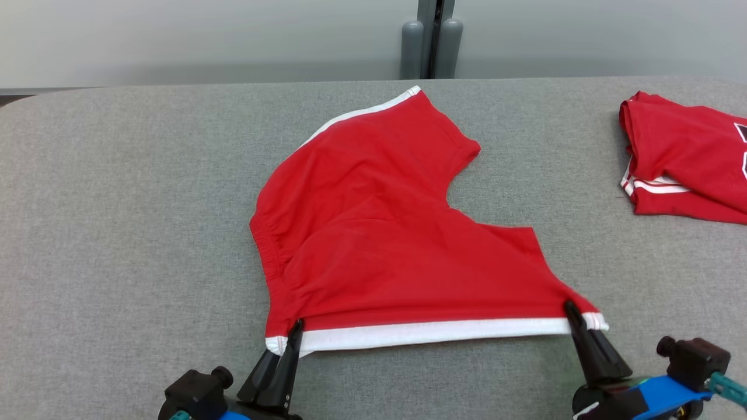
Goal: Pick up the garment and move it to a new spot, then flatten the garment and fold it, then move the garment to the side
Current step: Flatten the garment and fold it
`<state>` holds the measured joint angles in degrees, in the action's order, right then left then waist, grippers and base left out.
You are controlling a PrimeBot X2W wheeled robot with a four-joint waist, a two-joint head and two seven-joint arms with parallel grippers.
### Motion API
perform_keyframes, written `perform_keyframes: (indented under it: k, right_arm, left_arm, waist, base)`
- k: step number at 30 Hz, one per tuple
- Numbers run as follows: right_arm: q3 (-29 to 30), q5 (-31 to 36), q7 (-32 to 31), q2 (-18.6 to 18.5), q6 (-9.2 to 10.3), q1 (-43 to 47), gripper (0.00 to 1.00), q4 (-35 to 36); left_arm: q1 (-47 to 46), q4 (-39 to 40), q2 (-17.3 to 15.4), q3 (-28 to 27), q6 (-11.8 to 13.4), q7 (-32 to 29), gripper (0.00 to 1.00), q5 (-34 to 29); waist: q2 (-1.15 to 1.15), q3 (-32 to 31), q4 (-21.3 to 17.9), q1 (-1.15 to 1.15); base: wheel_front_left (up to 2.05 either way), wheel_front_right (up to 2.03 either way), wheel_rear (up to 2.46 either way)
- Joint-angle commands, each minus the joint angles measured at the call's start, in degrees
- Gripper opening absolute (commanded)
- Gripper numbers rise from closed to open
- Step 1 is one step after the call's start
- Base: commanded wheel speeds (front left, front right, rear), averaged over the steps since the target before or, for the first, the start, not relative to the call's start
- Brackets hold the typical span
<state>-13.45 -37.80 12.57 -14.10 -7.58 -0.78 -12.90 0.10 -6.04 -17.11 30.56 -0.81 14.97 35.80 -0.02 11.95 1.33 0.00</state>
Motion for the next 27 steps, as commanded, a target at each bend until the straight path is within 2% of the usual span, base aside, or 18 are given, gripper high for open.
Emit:
perform_keyframes:
  k: [1, 7, 12, 18, 27]
  right_arm:
    - [1.8, 0.8, -0.3, 0.0, 0.15, 0.4, 0.0, 1.0]
    - [3.6, 3.4, -2.2, 1.3, 0.13, -4.9, 0.0, 3.4]
    - [3.2, 4.4, -3.1, 0.9, 0.11, -14.1, 0.0, 0.4]
    - [0.6, 5.4, -4.6, 0.2, 0.1, -26.8, 0.0, -7.6]
    - [-3.7, 6.8, -6.4, 1.5, 0.08, -46.3, 0.0, -23.6]
  left_arm:
    - [-0.1, 0.0, -0.5, -0.5, 0.4, 0.3, 0.0, -0.2]
    - [-3.7, -0.8, 0.4, 0.0, -0.5, 0.2, 0.0, -0.7]
    - [-8.0, -2.6, 1.0, 0.4, -1.7, -0.3, 0.0, -1.1]
    - [-14.8, -5.8, 2.1, 0.6, -3.2, -0.5, 0.0, -1.9]
    - [-24.5, -10.5, 4.0, 0.6, -5.1, -0.2, 0.0, -2.0]
  waist:
    - [0.02, -0.1, 0.0, 0.0]
    - [0.02, 0.4, 0.2, 0.0]
    - [0.02, 2.5, 1.1, 0.0]
    - [0.02, 5.8, 3.6, 0.0]
    - [0.02, 11.1, 7.1, 0.0]
  base:
    - [0.0, 0.0, 0.0]
    - [0.0, 0.0, 0.0]
    - [0.0, 0.0, 0.0]
    - [0.0, 0.0, 0.0]
    - [0.0, 0.0, 0.0]
